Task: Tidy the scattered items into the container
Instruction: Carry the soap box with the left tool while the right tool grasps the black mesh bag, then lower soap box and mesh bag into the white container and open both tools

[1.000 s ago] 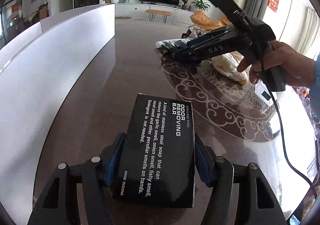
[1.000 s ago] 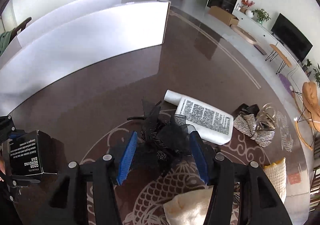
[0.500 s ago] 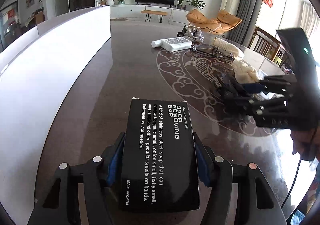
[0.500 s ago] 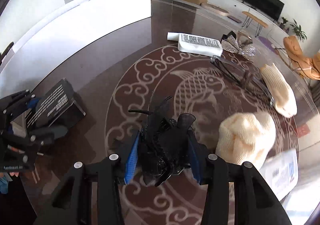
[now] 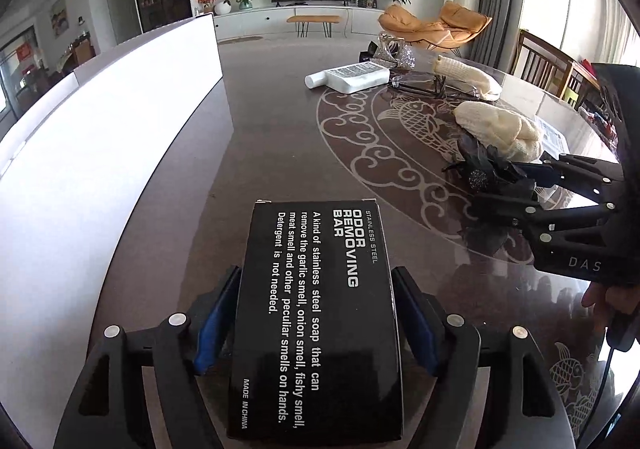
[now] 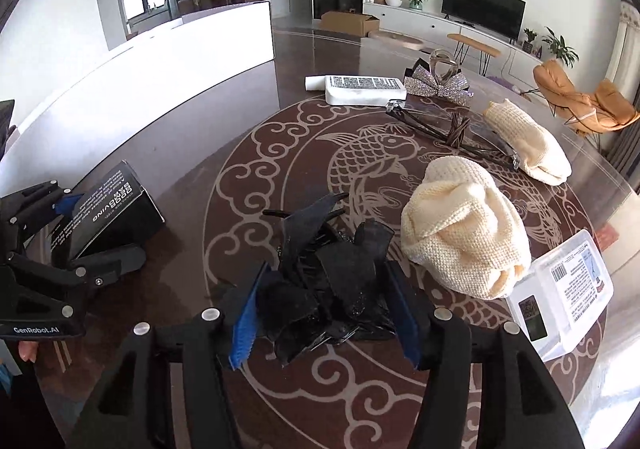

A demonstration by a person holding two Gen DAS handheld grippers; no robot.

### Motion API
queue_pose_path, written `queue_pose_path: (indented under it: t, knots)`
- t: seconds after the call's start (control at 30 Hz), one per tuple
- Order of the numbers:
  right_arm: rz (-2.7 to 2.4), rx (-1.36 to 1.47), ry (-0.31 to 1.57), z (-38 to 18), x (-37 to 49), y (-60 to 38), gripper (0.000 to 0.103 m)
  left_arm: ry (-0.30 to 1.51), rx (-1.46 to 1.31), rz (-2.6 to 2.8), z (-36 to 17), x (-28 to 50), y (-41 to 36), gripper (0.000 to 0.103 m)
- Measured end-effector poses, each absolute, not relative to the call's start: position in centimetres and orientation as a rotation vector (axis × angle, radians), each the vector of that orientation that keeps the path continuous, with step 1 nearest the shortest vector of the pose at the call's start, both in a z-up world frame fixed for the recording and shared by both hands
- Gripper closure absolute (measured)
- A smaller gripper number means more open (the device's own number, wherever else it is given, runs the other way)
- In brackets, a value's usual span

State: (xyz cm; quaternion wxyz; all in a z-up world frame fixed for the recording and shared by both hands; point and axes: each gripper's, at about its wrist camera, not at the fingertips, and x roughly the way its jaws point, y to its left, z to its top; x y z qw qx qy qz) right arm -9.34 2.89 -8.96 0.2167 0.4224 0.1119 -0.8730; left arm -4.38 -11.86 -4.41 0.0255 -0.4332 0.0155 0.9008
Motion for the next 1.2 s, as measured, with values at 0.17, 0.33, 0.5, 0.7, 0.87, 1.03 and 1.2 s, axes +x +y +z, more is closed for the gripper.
queue_pose_path:
  t: [0.17,0.33,0.5,0.7,0.87,1.03,1.2]
  knots:
    - [-2.418,1.172,0.301,-9.0,-9.3,2.9,0.044,0.048,-1.352,2.793,-4.6,-4.6,-11.9,0.022]
    - [-2.417,1.172,0.301,-9.0,-9.4,2.9,0.044,0.036,-1.411,2.767,-5.0,-5.1,-12.1,0.000]
    - [-2.415,1.174,0.310,-9.0,-9.4,2.9,0.047,0.039,-1.398,2.776,-4.6,-4.7,-11.9,0.016]
    - [-2.431,1.205,0.234,-8.0,-7.5,3.9,0.066,-0.152,-1.386,2.715,-3.5,-3.3,-13.0,0.046]
    - [-2.460,1.145,0.174,-5.2,-5.3,4.3,0.066,-0.236,-1.321,2.708,-1.4,-1.6,-13.0,0.046]
    - [-2.421,1.093,0.144,-2.2,-5.3,1.9,0.066,-0.293,-1.224,2.756,3.0,-0.4,-15.5,0.046]
    - [-2.334,1.003,0.143,2.1,-7.2,-4.8,0.066,-0.321,-1.170,2.878,7.9,-0.2,-23.2,0.045]
